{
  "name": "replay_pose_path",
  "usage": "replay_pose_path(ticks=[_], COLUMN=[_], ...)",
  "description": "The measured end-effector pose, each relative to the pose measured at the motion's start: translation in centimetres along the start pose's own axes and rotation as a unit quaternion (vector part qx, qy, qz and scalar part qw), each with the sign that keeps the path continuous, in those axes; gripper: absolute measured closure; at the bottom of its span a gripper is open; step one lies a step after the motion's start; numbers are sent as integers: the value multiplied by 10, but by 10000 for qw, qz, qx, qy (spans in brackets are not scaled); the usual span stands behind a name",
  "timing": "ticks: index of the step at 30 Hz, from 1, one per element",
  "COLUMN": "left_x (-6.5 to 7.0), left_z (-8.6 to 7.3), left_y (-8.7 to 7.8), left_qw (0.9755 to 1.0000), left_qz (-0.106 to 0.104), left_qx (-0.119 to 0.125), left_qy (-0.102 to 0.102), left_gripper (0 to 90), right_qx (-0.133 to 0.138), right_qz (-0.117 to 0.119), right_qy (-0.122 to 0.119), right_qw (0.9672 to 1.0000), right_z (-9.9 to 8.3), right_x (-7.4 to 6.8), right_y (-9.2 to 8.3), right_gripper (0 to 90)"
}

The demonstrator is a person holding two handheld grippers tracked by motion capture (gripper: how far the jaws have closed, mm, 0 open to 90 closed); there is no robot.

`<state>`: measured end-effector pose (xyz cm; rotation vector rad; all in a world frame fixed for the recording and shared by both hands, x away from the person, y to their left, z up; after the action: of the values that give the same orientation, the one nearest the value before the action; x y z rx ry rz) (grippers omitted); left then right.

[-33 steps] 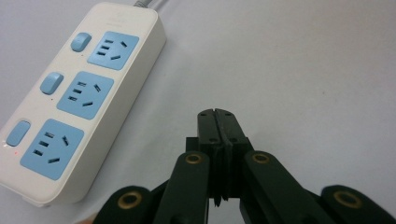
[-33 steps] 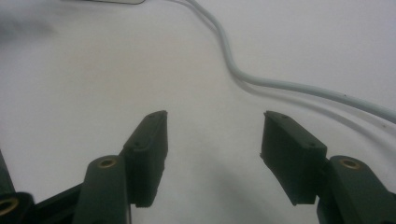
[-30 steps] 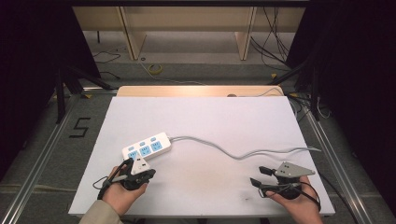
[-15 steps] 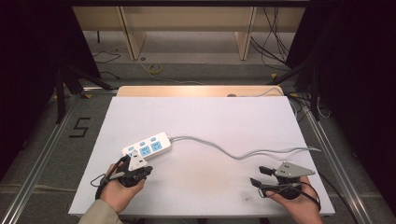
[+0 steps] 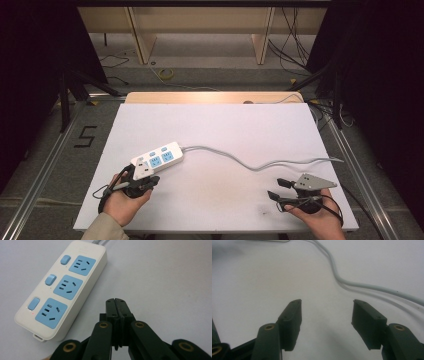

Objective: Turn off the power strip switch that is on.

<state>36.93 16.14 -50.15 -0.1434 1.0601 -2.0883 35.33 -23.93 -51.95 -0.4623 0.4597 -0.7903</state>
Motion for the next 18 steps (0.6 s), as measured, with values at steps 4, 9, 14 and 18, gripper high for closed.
replay_pose_path(ticks=[4,9,14,18], left_x=[-3,-6,-11,-15], left_z=[1,1,1,1], left_y=[-1,-1,-1,-2], left_qw=[10000,9999,9999,9998], left_qz=[32,49,86,119], left_qx=[-11,-10,-37,-43], left_qy=[-42,-88,-117,-164], left_gripper=[898,898,898,898], right_qx=[0,-3,-3,-6], right_qz=[2,-1,1,1], right_qy=[7,10,11,8], right_qw=[10000,10000,10000,10000], right_z=[0,0,0,0], right_x=[0,0,0,0], right_y=[0,0,0,0], right_gripper=[418,418,418,418])
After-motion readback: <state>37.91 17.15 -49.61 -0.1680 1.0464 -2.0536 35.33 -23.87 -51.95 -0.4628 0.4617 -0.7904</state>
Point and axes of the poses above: each handheld gripper's, and its own axes: y roughly forward along the jaws, z roughly out of its top, x roughly to its right, the point moved 8 cm from there along y, roughly forward along the jaws, and after that the axes turned 12 degrees about y, right-handed, at the moved point
